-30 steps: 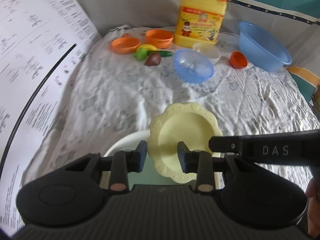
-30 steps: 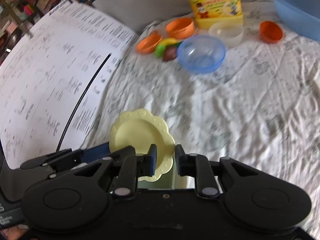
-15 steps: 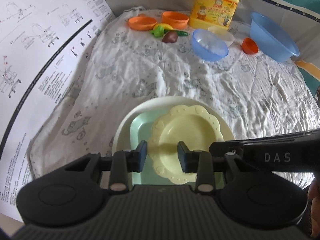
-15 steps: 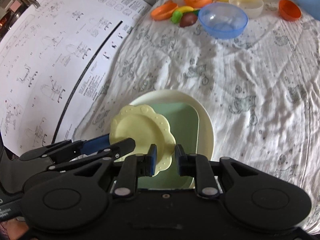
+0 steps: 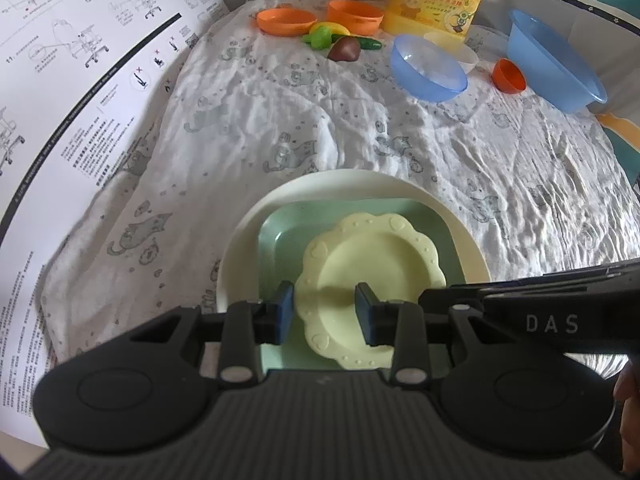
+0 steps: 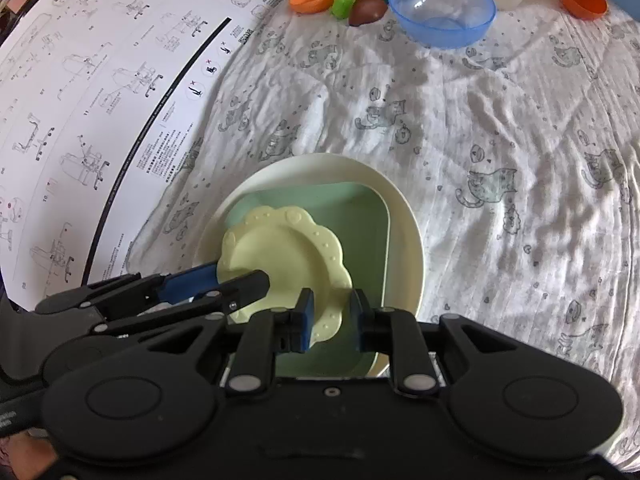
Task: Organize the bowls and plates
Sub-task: 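Carry the yellow plate and lower it onto the green plate, then open both grippers and lift them off the yellow plate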
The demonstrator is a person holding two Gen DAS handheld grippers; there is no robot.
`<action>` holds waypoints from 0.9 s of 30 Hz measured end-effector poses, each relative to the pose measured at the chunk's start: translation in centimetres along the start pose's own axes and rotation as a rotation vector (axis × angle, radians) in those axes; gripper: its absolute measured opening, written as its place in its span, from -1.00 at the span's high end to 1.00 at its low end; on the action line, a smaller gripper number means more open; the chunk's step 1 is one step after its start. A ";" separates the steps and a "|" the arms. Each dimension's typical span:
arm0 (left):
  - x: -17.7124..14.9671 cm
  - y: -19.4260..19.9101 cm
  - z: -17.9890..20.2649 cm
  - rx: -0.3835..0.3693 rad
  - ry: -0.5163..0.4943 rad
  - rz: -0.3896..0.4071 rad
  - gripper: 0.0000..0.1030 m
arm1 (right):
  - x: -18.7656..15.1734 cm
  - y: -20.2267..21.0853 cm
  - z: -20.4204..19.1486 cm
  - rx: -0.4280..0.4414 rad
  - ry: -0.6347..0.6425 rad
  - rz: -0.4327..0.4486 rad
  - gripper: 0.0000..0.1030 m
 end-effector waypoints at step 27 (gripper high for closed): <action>1.3 3.2 -3.0 0.119 0.124 0.111 -1.00 | 1.5 5.1 0.7 0.031 0.039 0.210 -1.00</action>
Point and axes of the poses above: each gripper's, at about its wrist camera, not at the fingertips, and y roughly against the way its jaws point, z to its right, x to its top, the point moved 4 cm from there along -y, roughly the way its jaws point, and after that the axes turned 11 degrees about -y, right-handed, at the moved point
